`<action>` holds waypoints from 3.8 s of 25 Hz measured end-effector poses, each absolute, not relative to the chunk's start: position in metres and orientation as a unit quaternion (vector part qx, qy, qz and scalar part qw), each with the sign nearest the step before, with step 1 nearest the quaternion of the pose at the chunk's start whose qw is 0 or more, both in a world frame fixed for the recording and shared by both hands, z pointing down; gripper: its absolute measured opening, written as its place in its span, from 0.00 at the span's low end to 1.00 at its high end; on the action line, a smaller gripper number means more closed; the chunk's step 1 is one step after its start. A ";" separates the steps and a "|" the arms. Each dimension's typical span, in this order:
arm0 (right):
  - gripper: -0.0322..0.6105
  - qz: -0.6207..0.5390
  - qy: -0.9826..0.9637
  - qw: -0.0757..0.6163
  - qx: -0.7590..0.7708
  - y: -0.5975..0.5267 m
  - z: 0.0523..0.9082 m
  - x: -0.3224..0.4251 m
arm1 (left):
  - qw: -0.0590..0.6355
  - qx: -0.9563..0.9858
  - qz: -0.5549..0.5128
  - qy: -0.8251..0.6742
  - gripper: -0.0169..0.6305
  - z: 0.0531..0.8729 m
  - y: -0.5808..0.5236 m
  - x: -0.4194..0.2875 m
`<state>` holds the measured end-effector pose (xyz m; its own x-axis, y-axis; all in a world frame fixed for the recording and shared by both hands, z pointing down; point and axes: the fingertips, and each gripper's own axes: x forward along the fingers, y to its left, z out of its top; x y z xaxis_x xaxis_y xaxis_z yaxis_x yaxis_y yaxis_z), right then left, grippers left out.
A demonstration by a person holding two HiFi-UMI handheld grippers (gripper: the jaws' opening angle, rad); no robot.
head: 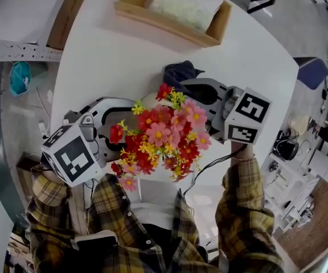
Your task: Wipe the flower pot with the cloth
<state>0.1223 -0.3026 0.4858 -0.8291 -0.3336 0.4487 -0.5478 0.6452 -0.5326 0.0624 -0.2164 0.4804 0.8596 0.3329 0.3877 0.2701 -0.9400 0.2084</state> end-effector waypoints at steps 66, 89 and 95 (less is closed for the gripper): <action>0.07 0.356 -0.875 0.124 0.303 -0.297 0.489 0.112 | 0.060 0.972 0.210 0.090 0.57 0.486 -0.218 0.046; 0.07 0.366 -0.856 0.105 0.351 -0.292 0.492 0.124 | 0.099 0.975 0.201 0.015 0.57 0.480 -0.209 0.034; 0.07 0.371 -0.831 0.080 0.406 -0.262 0.478 0.130 | 0.135 0.966 0.207 -0.079 0.57 0.473 -0.174 0.019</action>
